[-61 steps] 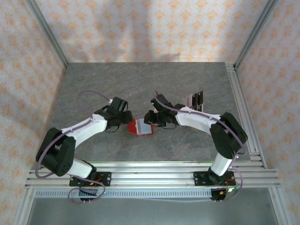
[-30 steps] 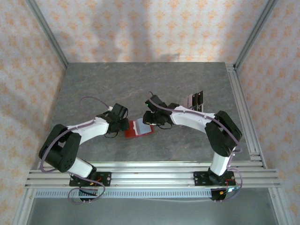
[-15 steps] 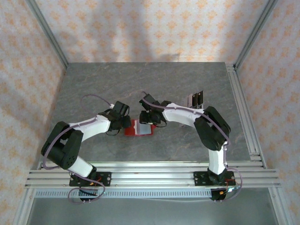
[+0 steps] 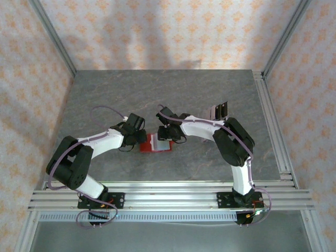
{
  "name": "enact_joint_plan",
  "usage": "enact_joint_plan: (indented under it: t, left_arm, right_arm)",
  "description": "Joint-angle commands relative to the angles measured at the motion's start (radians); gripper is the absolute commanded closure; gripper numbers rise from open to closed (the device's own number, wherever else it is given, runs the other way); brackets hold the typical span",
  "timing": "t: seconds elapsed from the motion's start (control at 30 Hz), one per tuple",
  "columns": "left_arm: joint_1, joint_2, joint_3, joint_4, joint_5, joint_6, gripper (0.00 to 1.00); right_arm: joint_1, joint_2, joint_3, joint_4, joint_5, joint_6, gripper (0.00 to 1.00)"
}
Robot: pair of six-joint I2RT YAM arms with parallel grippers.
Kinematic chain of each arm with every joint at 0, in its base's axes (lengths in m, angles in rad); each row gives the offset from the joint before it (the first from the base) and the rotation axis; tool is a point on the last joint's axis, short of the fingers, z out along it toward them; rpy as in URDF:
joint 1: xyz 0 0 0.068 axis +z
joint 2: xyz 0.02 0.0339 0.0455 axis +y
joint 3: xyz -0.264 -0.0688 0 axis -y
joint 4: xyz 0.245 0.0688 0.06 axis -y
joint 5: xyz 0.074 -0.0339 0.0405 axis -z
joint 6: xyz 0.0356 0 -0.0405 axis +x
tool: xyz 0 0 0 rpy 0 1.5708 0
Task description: Put the credit cards into the card holder
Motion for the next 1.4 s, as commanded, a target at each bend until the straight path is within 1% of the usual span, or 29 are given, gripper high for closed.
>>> enact_joint_plan:
  t: [0.0, 0.5, 0.87, 1.2, 1.37]
  left_arm:
    - [-0.001, -0.006, -0.004, 0.016, -0.002, 0.01, 0.46]
    - [-0.001, -0.006, -0.01, 0.024, 0.0, 0.01, 0.46]
    - [-0.001, -0.01, -0.018, 0.03, -0.003, 0.007, 0.46]
    - [-0.002, -0.045, -0.025, 0.013, -0.015, 0.006, 0.46]
    - [0.002, -0.076, -0.027, -0.008, -0.045, 0.005, 0.45]
  right_arm:
    - [-0.004, -0.003, 0.013, -0.013, 0.002, -0.011, 0.59]
    - [0.016, -0.067, 0.011, -0.002, -0.015, 0.012, 0.61]
    - [0.016, -0.07, -0.006, 0.071, -0.09, 0.062, 0.62]
    - [0.016, -0.082, -0.016, 0.094, -0.106, 0.084, 0.61]
    - [0.016, -0.086, -0.02, 0.119, -0.132, 0.104, 0.61]
